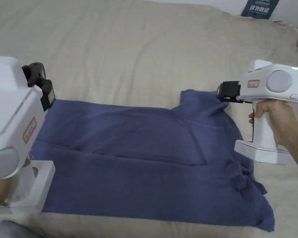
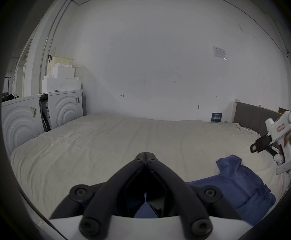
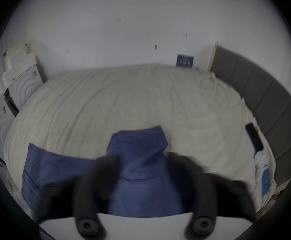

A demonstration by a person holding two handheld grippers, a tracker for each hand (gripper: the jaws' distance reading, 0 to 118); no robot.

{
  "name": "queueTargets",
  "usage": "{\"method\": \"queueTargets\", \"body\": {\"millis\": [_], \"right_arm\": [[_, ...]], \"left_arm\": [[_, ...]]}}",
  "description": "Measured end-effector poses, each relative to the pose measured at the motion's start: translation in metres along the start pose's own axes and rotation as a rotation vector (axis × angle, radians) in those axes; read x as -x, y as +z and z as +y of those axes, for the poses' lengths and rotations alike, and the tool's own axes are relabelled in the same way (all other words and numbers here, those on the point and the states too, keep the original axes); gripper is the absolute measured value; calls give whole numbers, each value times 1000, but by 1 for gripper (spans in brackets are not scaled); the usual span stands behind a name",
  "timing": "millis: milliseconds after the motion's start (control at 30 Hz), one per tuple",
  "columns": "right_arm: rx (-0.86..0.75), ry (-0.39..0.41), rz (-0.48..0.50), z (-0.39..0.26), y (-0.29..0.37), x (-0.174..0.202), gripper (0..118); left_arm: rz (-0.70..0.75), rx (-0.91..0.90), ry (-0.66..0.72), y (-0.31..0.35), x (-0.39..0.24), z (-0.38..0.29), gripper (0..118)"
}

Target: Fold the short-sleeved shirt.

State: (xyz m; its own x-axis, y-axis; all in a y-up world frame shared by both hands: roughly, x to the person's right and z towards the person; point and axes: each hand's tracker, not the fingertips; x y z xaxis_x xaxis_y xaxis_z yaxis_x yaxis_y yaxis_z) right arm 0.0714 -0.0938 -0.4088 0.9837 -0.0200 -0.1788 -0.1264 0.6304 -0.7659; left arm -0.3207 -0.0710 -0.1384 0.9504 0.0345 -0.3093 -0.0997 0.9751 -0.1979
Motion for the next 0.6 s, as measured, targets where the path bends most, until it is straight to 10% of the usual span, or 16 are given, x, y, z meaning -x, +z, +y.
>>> {"method": "queueTargets", "body": {"millis": [267, 533, 600], "right_arm": [[267, -7, -165, -4, -84, -28, 97], [299, -87, -169, -14, -112, -42, 54], [292, -101, -137, -15, -112, -44, 28]], "left_arm": [[0, 16, 48, -30, 1, -1, 0], [-1, 50, 30, -45, -7, -9, 0], [4, 63, 33, -48, -7, -11, 0]]}}
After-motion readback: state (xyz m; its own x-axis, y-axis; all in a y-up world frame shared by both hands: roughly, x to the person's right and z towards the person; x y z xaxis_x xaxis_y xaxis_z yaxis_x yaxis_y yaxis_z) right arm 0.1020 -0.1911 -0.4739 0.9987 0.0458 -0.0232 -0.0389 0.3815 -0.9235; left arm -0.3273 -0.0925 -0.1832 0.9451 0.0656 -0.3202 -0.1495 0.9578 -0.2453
